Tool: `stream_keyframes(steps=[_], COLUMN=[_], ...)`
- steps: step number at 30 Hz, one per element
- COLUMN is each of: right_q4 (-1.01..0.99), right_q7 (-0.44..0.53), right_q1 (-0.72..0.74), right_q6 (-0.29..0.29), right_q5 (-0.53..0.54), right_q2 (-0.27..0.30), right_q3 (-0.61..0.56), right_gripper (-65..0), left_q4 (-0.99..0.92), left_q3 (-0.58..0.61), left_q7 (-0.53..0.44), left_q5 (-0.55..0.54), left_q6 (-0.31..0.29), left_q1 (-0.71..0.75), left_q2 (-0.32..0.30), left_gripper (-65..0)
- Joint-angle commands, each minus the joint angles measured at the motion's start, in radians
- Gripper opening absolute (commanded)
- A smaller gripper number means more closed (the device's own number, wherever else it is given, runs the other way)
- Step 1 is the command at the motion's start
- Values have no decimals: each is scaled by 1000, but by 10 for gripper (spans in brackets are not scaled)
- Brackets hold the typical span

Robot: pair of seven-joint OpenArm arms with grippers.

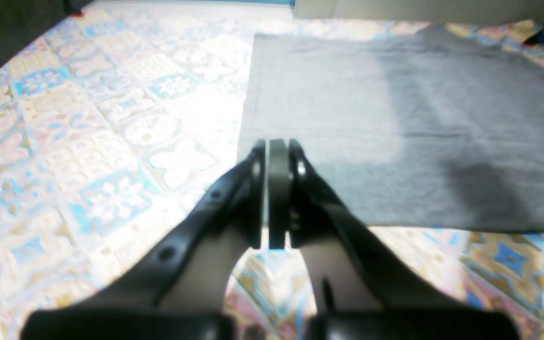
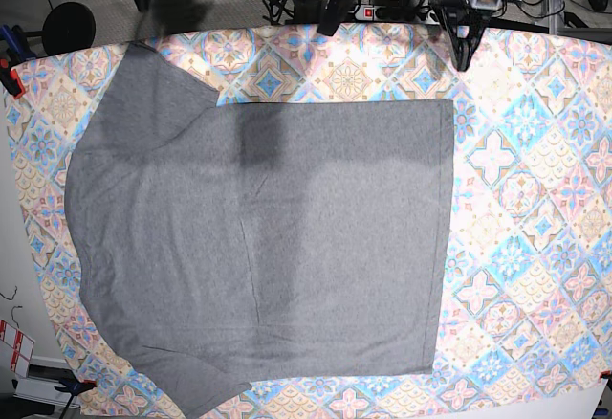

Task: Fold the T-shirt properly
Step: 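Lower both grippers toward the shirt's shoulder corners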

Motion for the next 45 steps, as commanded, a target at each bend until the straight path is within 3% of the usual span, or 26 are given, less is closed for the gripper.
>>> stream_keyframes(steps=[1,9,11,17,23,27,31,36,39,45], right_q4=[35,161,190,210,210,210,204,200,194,115], right_q7=[-27,-339,-411,-612,-712,-773,-851,-917,-937,-954], right_q1=[-20,68,91,206,284,341,387,413,416,416], right_q6=[0,0,2,3,3,3,5,5,5,5], right_q5=[3,5,5,8,19,169,396,668,731,761], right_q2=[4,30,30,30,30,38,121,221,250,248], right_q3=[5,1,3,5,5,15,64,146,156,150], right_gripper=[-648,-647,-639,-480,-369,-362,-361,-361,-361,-360], left_q4=[48,155,157,157,157,157,157,157,157,155], left_q3=[-21,-157,-197,-268,-351,-372,-375,-375,-375,-375], left_q7=[29,365,467,796,986,1092,1176,1213,1213,1213], left_q5=[-8,-133,-156,-305,-410,-414,-410,-409,-409,-407], left_q6=[3,-5,-5,-5,-7,-7,-7,-7,-7,-7], left_q1=[16,-68,-111,-232,-318,-358,-389,-401,-401,-398], left_q2=[0,-3,-23,-118,-144,-167,-170,-172,-172,-172], left_gripper=[-650,-648,-614,-587,-587,-587,-588,-588,-588,-588])
